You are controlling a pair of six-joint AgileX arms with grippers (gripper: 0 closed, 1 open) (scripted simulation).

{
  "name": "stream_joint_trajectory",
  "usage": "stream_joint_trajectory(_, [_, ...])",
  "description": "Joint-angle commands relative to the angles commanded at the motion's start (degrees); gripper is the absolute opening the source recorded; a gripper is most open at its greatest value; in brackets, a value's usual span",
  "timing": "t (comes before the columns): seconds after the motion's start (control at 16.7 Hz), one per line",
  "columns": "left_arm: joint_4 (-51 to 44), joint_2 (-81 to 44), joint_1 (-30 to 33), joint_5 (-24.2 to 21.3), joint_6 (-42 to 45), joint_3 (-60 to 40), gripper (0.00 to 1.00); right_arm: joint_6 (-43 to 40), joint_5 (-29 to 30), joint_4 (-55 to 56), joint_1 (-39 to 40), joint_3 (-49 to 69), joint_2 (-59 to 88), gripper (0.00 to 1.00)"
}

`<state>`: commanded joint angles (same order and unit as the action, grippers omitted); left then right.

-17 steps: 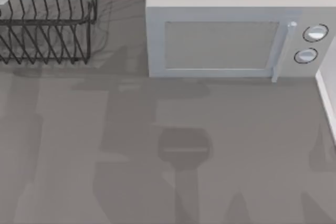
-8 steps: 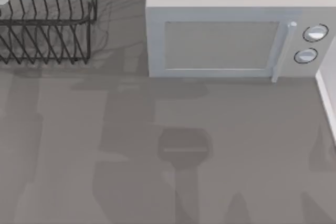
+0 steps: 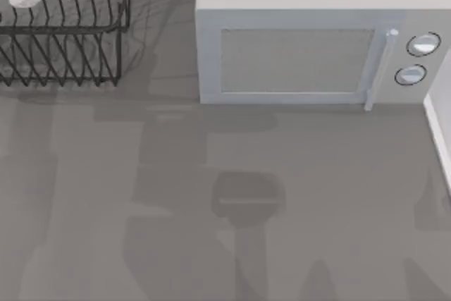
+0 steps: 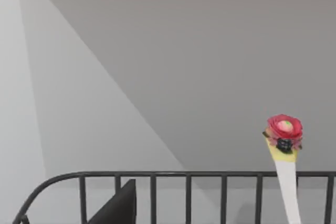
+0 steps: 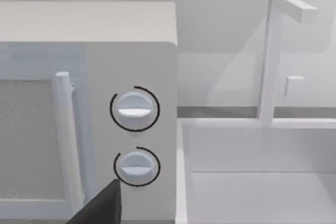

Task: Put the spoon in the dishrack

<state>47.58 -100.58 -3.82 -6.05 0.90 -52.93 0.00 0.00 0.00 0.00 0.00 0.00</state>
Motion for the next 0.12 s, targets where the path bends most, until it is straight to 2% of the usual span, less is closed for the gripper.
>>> stream_joint_trajectory(0.12, [0.00,0.00,0.00,0.00,0.00,0.00,1.00,0.00,0.00,0.00,0.00,0.00,0.00,1.00])
